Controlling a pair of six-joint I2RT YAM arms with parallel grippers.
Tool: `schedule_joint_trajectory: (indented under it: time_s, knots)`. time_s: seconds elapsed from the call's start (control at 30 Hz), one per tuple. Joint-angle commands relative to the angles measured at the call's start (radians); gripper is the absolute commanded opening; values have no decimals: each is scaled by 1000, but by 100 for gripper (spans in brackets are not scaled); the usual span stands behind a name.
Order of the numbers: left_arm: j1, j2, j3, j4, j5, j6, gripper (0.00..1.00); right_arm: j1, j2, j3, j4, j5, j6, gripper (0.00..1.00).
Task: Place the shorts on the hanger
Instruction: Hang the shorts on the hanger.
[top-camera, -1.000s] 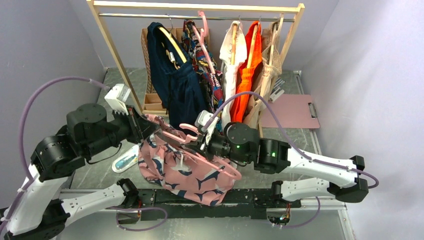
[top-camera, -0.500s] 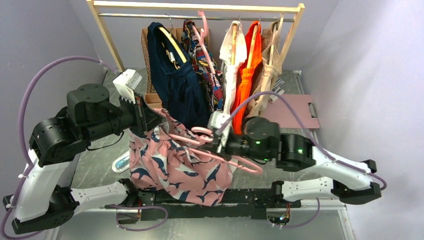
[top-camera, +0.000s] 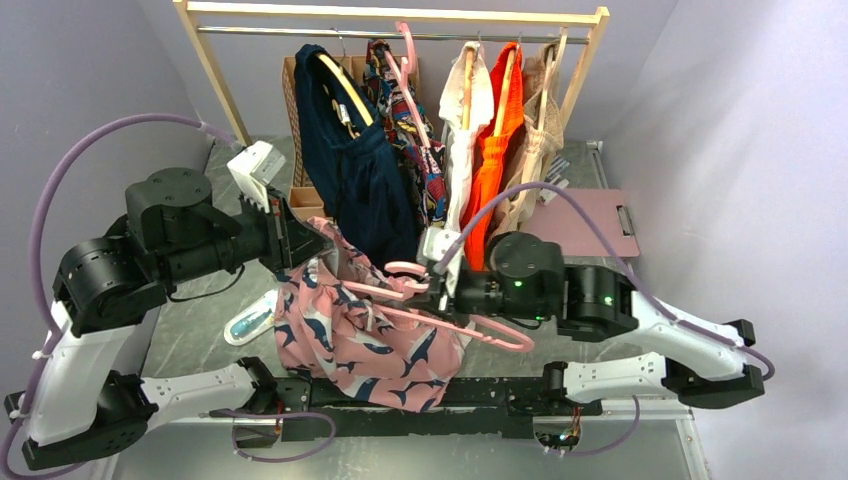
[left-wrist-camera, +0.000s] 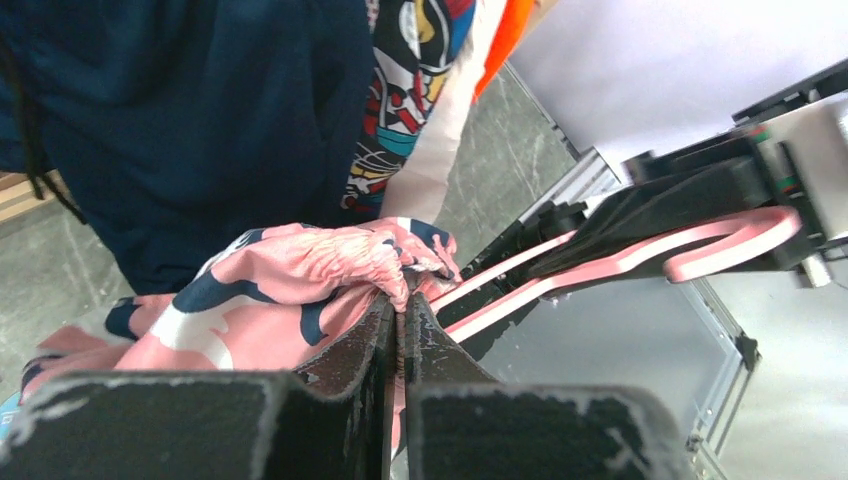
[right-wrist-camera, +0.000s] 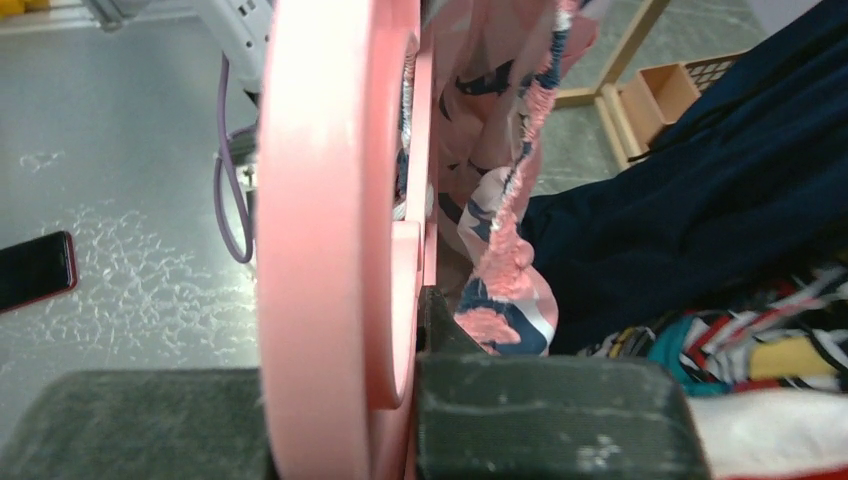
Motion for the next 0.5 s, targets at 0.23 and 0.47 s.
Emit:
schedule_joint_trajectory:
  time_s: [0.23, 0.47]
  knots:
    - [4, 72, -20, 170, 245, 30, 7, 4, 33, -194, 506, 55, -9, 0]
    - [4, 117, 10, 177, 275, 38, 11, 4, 65, -283, 779, 112, -2, 0]
